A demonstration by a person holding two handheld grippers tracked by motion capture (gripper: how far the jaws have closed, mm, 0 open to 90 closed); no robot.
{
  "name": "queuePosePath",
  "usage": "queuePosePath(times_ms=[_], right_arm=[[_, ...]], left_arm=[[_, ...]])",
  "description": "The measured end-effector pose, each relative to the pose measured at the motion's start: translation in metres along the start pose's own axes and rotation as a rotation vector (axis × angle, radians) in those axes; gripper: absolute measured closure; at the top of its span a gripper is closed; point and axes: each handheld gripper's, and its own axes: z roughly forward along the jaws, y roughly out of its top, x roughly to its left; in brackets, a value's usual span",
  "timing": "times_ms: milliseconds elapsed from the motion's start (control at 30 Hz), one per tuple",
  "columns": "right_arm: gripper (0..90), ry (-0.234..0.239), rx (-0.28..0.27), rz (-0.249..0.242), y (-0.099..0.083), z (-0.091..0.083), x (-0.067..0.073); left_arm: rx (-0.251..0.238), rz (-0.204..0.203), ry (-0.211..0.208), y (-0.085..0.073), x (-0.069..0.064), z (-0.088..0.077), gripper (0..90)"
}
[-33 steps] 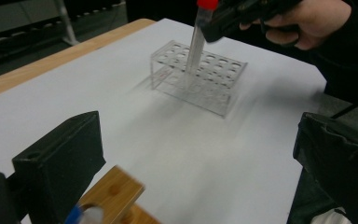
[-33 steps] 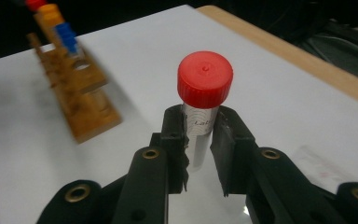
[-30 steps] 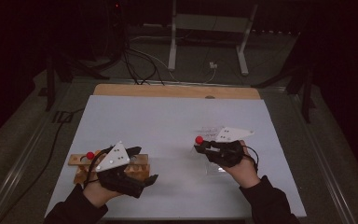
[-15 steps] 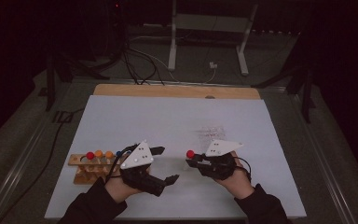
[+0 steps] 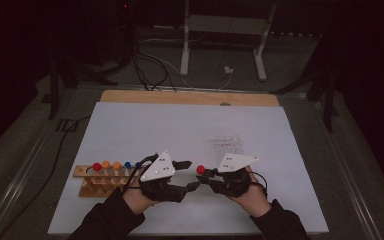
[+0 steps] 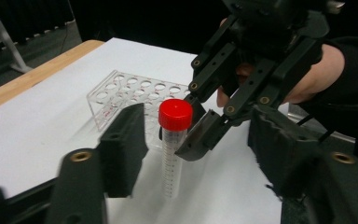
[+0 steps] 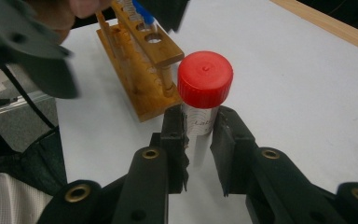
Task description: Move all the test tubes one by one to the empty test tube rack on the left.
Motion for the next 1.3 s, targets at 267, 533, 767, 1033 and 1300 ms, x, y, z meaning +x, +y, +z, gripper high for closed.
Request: queuePosePath(times_ms=[267, 533, 767, 1033, 1300], right_arm=[[74.6, 0.010, 0.005, -0.007, 0.001, 0.001, 0.003], [74.6, 0.018, 0.008, -0.010, 0.001, 0.001, 0.004], [74.6, 0.018, 0.009, -0.013, 0.001, 0.002, 0.005], [74.6, 0.014, 0.006, -0.010, 0.000, 0.002, 0.003], [55.5, -0.004, -0.026, 0.024, -0.002, 0.000, -0.003]], left_arm=[[0.004, 0.006, 0.017, 0.001, 0.003, 0.012, 54.0], [0.009, -0.005, 0.029, 0.000, 0.005, 0.019, 61.0], [0.025, 0.003, 0.022, 0.000, 0.006, 0.023, 69.9], [0.030, 0.018, 0.036, 0.001, 0.007, 0.023, 71.8], [0.022, 0.027, 0.053, 0.004, 0.009, 0.019, 72.0]])
